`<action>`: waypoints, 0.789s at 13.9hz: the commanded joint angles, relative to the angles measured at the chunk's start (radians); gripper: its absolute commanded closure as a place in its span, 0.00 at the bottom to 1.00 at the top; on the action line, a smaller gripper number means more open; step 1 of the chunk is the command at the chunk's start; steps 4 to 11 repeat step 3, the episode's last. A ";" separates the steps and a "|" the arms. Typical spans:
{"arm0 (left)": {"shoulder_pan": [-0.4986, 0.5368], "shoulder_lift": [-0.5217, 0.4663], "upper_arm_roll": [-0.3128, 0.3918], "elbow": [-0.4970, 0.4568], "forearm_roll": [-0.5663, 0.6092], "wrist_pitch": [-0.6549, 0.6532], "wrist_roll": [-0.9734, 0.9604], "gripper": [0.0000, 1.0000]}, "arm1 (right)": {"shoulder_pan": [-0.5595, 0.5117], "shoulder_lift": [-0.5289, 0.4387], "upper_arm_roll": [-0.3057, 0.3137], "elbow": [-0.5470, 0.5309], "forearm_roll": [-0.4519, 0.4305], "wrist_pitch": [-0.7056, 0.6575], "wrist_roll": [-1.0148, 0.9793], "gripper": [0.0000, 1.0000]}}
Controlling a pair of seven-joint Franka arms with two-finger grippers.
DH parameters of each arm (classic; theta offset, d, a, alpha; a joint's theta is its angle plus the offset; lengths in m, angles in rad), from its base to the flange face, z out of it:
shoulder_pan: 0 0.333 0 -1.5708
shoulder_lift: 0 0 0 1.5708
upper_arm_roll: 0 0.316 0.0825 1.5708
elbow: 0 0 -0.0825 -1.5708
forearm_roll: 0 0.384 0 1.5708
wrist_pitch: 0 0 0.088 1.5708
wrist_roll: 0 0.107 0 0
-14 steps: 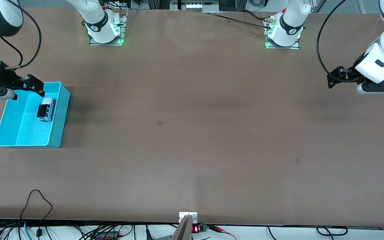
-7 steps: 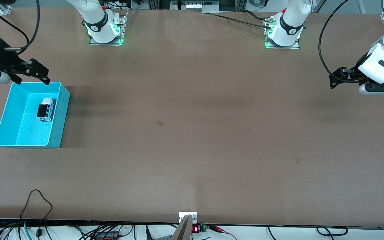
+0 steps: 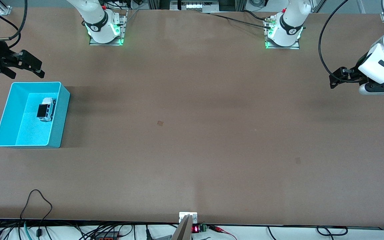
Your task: Wind and store white jeep toy
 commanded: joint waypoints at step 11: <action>0.004 0.007 -0.003 0.017 -0.010 -0.014 0.000 0.00 | -0.011 0.052 0.008 0.083 -0.010 -0.052 -0.020 0.00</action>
